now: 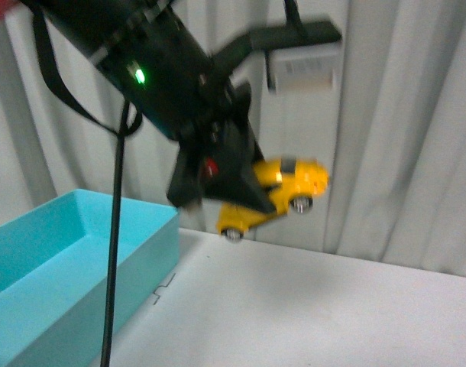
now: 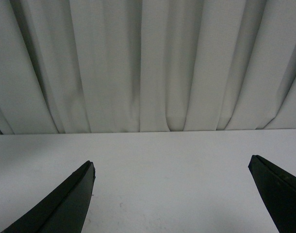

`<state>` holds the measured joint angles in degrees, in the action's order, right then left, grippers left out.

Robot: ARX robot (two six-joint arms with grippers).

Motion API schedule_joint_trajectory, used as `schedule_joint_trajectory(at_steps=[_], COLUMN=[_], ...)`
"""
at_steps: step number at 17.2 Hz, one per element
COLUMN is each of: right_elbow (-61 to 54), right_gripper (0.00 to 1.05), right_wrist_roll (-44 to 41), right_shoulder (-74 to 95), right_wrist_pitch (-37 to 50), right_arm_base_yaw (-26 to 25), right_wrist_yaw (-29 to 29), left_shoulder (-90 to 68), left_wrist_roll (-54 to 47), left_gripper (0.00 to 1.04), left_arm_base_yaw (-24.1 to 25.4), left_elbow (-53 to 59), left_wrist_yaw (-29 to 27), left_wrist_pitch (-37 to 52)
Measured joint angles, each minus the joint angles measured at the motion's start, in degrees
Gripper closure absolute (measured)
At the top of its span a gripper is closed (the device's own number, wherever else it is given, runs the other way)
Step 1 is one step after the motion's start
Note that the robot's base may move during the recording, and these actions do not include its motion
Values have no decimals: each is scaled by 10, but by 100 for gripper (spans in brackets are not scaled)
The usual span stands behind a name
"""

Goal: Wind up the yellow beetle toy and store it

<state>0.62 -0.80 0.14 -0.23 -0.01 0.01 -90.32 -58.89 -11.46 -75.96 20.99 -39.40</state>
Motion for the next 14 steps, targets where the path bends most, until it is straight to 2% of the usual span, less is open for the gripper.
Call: schedule_joint_trajectory(at_steps=[2,4,7,9,14], right_elbow=[0,0,0,0,0], right_gripper=[7,7,7,7,7], right_wrist_roll=[0,0,0,0,0], right_shoulder=[0,0,0,0,0], right_wrist_pitch=[0,0,0,0,0], right_arm_base_yaw=[0,0,0,0,0], right_wrist_yaw=[0,0,0,0,0], left_shoulder=[61,62,14,-17,-91], left_wrist_roll=[45,94,182,213,240], left_gripper=[65,65,65,65,65], left_arm_base_yaw=[89,171,267,296,310], left_elbow=[-17,-39,-16,30,104], left_wrist_yaw=[19,-5,-97,-143,-196], left_wrist_pitch=[32,71,107,134,215])
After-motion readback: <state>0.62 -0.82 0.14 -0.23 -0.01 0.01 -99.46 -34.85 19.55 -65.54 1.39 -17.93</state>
